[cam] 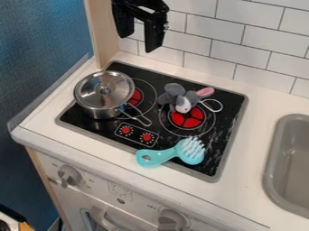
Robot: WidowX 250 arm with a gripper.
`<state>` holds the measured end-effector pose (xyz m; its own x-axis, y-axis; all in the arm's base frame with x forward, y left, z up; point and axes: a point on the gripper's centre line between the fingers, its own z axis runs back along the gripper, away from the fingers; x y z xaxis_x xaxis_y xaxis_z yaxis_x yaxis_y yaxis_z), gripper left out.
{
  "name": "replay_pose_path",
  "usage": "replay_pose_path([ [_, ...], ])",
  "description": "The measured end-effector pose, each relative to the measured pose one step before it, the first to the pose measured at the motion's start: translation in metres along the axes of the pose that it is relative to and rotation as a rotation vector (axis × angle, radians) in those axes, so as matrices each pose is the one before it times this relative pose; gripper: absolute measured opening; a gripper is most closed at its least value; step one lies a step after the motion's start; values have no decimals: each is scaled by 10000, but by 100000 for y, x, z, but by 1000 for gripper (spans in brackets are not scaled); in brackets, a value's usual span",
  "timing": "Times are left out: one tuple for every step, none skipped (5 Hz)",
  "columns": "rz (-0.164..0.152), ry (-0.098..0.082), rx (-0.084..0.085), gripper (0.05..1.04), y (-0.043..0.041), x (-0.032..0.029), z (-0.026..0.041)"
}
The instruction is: Moved the blue brush to the top of the table
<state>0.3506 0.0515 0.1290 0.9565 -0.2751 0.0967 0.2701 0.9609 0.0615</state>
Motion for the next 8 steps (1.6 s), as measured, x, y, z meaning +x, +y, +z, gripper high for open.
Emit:
replay_pose_path([
  [-36, 347, -201, 1001, -212, -255, -1292],
  [-572, -24, -640, 1001, -1018, -235, -540],
  [421, -162, -507, 1001, 646, -1158, -938],
  [-635, -356, -427, 1001, -577, 41, -824],
  [-890, -54, -314, 1001, -1435, 743, -521],
  [-430, 143, -143, 1001, -1354, 64, -1002],
  [-558, 248, 276, 1001, -2497, -1167, -134],
  [-1287, 433, 537, 1001, -1577, -2145, 87],
])
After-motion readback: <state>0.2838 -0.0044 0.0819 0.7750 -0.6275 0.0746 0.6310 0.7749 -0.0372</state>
